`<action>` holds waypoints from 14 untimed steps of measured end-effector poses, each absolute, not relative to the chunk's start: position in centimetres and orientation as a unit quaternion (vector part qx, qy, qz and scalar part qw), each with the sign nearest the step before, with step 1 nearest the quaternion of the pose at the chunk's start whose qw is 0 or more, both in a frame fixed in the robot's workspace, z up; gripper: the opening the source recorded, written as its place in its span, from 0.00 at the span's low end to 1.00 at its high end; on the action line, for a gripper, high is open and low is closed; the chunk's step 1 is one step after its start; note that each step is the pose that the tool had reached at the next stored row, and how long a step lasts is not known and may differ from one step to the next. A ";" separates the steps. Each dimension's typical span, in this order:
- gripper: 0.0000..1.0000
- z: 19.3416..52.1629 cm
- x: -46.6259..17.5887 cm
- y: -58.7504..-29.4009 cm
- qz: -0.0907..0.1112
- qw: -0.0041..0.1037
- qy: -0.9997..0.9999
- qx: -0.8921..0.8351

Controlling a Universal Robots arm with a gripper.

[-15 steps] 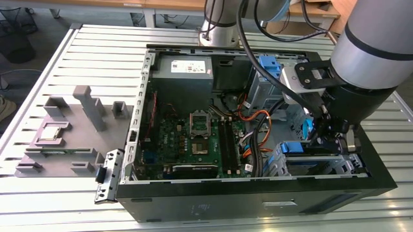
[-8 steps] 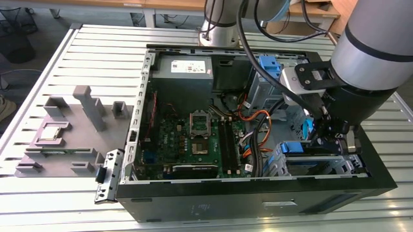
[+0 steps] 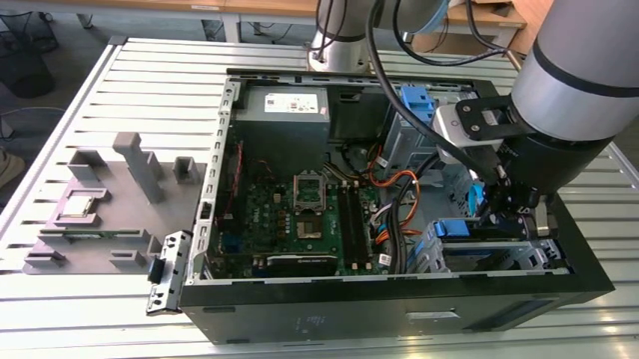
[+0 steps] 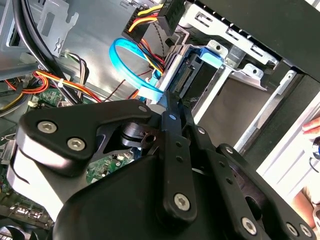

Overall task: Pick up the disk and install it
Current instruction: 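Insert the first disk wire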

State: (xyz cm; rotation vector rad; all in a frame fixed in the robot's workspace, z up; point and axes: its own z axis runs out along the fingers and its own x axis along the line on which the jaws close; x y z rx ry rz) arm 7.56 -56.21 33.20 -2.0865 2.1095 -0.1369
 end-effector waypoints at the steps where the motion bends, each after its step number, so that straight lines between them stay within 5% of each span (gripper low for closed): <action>1: 0.16 33.2 7.6 -56.2 -0.046 0.086 0.708 -0.700; 14: 0.16 32.8 7.6 -56.2 -0.047 0.087 0.707 -0.700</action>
